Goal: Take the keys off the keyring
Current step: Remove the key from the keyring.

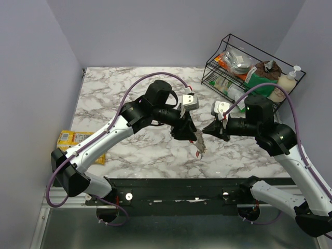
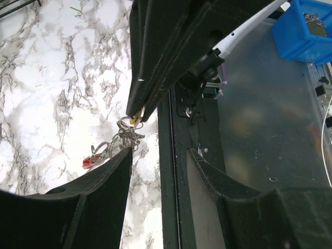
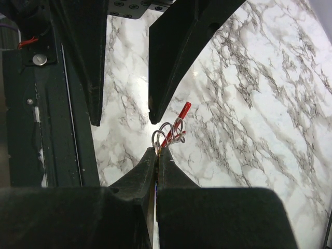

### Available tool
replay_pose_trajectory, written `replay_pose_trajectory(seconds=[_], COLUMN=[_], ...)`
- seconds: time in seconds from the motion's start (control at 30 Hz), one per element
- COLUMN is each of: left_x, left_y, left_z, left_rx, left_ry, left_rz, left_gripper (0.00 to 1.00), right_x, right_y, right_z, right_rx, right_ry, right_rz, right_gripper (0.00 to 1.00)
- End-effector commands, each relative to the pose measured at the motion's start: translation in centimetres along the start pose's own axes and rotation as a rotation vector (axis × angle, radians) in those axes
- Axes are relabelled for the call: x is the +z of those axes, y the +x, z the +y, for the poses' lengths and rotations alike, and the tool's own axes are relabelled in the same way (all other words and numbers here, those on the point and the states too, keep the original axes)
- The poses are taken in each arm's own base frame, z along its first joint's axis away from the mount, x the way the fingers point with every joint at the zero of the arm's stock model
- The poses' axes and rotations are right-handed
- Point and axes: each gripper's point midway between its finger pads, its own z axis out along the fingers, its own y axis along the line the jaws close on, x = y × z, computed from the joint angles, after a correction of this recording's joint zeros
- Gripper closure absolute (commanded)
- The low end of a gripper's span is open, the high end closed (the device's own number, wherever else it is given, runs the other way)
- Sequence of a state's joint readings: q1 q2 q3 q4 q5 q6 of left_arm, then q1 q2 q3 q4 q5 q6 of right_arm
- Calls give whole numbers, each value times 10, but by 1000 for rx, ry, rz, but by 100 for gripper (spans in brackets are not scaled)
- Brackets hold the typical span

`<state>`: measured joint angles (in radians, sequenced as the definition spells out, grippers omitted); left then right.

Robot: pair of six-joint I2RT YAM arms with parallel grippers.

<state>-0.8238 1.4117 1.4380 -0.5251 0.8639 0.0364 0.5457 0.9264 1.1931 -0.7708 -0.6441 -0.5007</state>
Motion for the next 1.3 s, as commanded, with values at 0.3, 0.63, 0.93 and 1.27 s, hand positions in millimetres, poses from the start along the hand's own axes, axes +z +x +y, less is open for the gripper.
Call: replay_pose_trajectory(seconds=[0.3,0.63,0.93,1.27], left_x=[15,18,25,29], left_y=[6,6,3,4], left_z=[2,19,17,10], left_rx=[5,-2,-5,5], left_ry=[-6,-90,-77,-45], left_rz=[29,39,48,58], left_gripper=[45,45,45,62], right_x=[-4,-8,-7,-6], right_y=[-19,-20,-19,-16], right_z=[0,6,7,7], right_rx=[-12,-17,-17,-14], right_ry=[-6,-17,-26,-25], right_rz=[-68,-85,-84,-82], right_gripper=[99,99,99,99])
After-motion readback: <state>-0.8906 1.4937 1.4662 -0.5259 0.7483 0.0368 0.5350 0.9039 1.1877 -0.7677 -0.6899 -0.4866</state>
